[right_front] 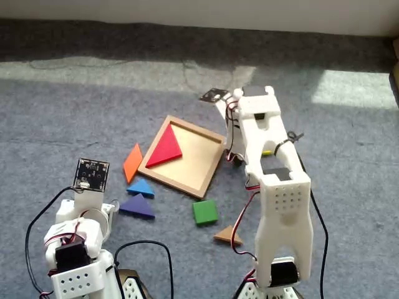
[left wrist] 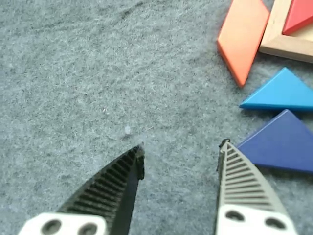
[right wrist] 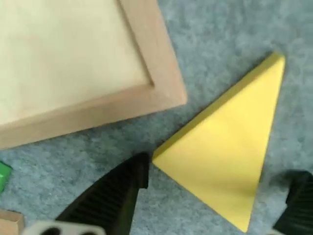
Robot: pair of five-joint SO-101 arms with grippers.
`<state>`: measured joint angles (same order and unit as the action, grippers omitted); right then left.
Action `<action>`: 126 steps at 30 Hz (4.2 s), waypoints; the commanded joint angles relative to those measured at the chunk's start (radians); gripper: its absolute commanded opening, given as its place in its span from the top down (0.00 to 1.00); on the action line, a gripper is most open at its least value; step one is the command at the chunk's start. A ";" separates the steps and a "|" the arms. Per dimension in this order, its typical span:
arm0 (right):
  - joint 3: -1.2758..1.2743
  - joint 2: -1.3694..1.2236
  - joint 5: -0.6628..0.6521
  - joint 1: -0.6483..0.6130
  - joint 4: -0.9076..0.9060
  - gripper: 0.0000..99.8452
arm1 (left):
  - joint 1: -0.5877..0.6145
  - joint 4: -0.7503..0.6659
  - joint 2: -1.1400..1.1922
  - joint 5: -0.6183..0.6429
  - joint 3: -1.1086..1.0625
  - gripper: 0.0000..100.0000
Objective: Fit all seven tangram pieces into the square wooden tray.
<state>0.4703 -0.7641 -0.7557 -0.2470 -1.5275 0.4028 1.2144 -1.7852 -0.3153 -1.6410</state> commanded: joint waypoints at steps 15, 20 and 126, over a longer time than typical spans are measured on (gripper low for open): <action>0.007 -0.012 -0.006 -0.019 0.036 0.66 | 0.012 -0.018 -0.035 0.002 0.005 0.75; 0.007 -0.012 -0.005 -0.019 0.038 0.68 | 0.012 -0.018 -0.035 0.002 0.005 0.75; 0.909 -0.291 0.112 -0.323 -0.237 0.82 | 0.012 -0.018 -0.035 0.000 0.004 0.75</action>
<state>1.3326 -1.0817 -0.6345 -0.5754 -1.7453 0.4028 1.2129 -1.7852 -0.3153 -1.6410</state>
